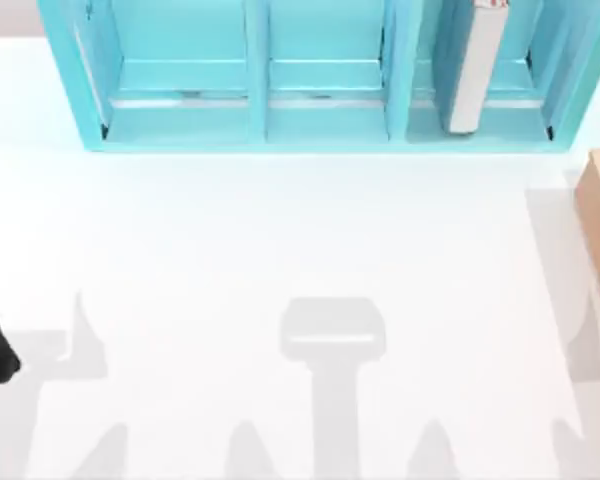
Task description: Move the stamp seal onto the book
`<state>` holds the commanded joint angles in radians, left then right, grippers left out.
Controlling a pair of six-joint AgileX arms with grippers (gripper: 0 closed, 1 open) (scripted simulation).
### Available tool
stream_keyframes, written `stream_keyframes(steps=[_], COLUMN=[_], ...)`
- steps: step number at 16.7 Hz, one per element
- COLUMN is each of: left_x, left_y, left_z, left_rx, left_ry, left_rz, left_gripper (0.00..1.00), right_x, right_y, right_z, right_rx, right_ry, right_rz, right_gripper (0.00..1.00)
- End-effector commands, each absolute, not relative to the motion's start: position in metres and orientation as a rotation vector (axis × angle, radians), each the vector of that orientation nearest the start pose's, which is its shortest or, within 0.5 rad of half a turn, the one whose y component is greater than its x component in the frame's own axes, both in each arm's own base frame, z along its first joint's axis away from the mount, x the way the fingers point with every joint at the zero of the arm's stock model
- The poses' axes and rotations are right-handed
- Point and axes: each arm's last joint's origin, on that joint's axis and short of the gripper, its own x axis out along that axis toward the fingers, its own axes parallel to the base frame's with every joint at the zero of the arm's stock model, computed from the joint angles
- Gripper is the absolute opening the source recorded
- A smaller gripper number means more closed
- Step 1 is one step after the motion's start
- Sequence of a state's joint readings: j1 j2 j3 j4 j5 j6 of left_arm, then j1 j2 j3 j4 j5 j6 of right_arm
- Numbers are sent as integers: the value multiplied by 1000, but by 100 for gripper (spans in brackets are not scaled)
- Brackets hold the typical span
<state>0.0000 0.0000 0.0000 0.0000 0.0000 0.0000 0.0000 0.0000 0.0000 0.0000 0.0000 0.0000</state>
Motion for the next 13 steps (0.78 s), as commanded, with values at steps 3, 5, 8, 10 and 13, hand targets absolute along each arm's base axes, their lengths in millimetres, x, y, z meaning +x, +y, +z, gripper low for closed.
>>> stream_keyframes(steps=[3,5,8,10,13], left_x=[106,106,106,106,106], left_y=[-1,-1,-1,-1,-1], left_z=[160,160,160,160,160], left_rx=[0,0,0,0,0], left_ry=[0,0,0,0,0], left_rz=[0,0,0,0,0], left_gripper=[100,100,100,100,100], right_x=[106,107,115,129,169], right_y=[-1,0,3,6,15], right_z=[163,178,209,229,248], right_rx=[1,4,13,20,31], right_ry=[-8,-48,-127,-153,-134], right_rz=[1,2,2,0,-6], right_gripper=[100,100,100,100,100])
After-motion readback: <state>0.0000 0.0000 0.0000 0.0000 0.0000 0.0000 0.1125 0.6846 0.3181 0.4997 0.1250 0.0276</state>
